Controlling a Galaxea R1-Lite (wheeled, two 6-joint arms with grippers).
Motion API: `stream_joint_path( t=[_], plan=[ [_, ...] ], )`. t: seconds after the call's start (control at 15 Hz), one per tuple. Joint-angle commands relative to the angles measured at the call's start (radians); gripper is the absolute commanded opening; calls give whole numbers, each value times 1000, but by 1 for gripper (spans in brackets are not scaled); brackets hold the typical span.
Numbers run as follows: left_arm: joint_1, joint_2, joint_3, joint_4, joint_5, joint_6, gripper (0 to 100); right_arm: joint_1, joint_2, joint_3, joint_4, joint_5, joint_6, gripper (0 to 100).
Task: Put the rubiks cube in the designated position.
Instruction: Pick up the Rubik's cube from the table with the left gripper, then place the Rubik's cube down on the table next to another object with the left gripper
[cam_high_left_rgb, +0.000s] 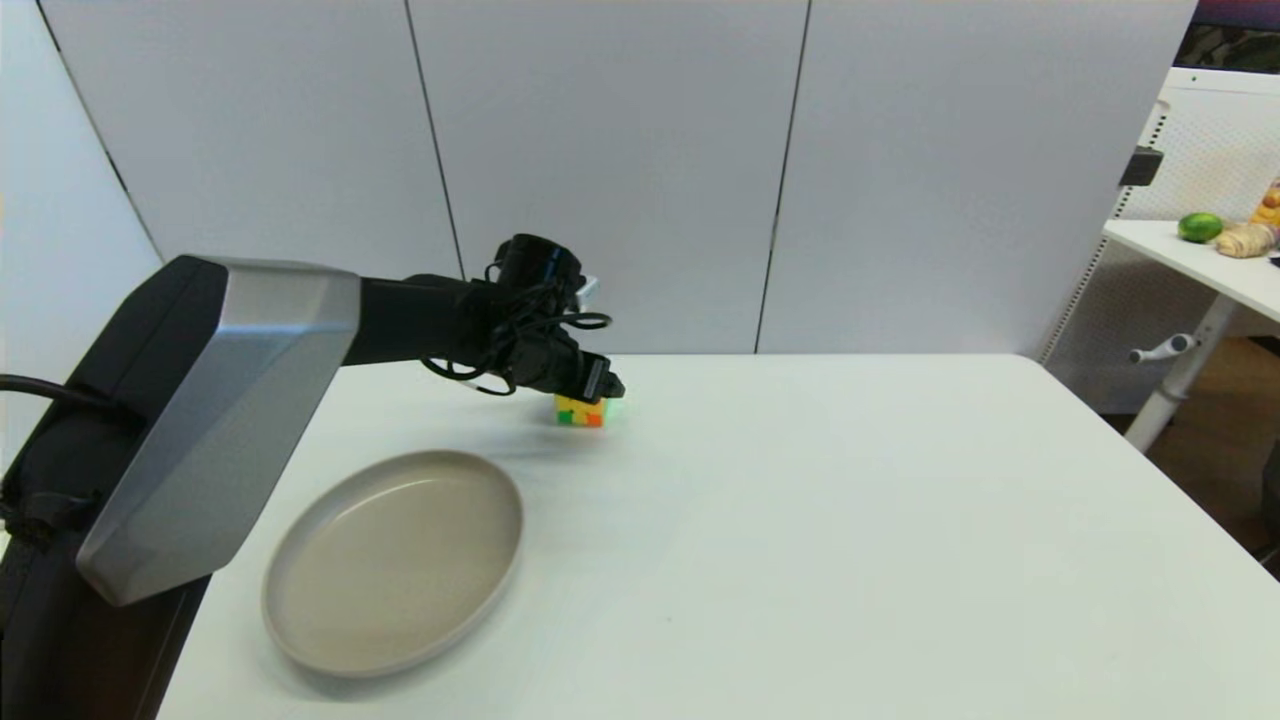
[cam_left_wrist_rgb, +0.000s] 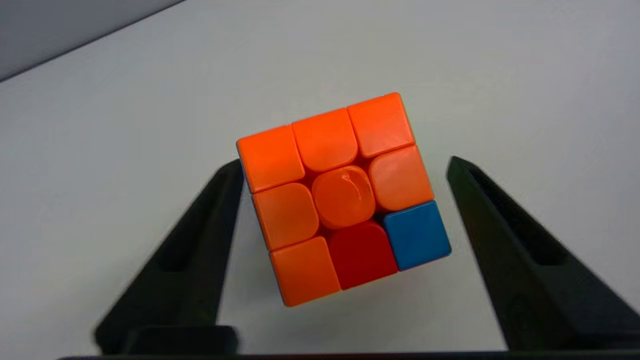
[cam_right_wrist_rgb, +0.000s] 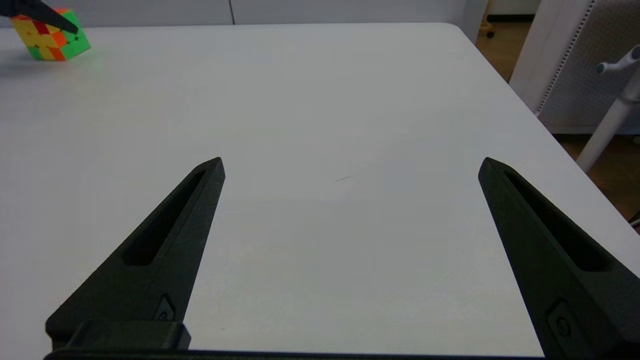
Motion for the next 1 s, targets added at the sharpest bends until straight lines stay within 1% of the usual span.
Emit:
stream_joint_path(
  t=[0.07, 0.33, 0.53, 0.87, 1.0],
  plan=[
    [2, 6, 0, 3, 1, 1, 0, 0, 1, 0, 0, 0, 0, 100],
    [10, 1, 0, 4, 0, -3, 0, 0, 1, 0, 0, 0, 0, 100],
    [8, -36, 1, 6, -4, -35, 0, 0, 1, 0, 0, 0, 0, 100],
    [14, -184, 33, 7, -4, -29, 0, 0, 1, 0, 0, 0, 0, 100],
    [48, -296, 102, 20, 1, -44, 0, 0, 1, 0, 0, 0, 0, 100]
  ],
)
